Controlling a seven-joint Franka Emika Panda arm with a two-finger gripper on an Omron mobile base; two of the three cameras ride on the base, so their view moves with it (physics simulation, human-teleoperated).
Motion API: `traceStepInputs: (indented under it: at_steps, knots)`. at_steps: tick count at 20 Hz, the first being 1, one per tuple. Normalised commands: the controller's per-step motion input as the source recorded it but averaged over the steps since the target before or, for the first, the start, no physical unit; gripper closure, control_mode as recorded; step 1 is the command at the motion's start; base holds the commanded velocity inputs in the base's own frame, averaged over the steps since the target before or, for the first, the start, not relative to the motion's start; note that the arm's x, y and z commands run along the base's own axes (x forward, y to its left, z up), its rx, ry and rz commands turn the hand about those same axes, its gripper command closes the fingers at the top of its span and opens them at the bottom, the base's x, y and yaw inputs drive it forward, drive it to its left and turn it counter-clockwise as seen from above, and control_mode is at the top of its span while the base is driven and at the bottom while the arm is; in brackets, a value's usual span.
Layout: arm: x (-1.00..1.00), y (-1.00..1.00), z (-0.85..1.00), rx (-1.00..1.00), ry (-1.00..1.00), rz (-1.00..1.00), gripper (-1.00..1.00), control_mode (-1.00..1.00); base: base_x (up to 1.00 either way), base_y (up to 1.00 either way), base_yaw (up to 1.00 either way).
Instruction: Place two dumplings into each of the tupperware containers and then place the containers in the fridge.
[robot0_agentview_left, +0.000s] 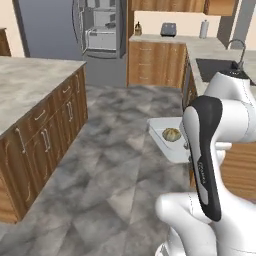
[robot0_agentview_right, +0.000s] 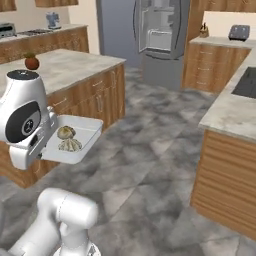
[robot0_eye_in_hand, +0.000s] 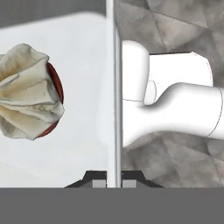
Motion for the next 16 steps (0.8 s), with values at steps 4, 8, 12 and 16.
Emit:
traceStepInputs:
  at_steps: [4,8,12,16]
  knots:
    - [0.00,0.00,0.00,0.00,0.00,0.00,1.00,1.00,1.00,0.66,-0.42]
    - [0.00,0.00,0.00,0.00,0.00,0.00,1.00,1.00,1.00,0.54,-0.38]
    - [0.00,0.00,0.00,0.00,0.00,0.00,1.00,1.00,1.00,0.41,-0.38]
    - [0.00,0.00,0.00,0.00,0.00,0.00,1.00,1.00,1.00,0.21,-0.31]
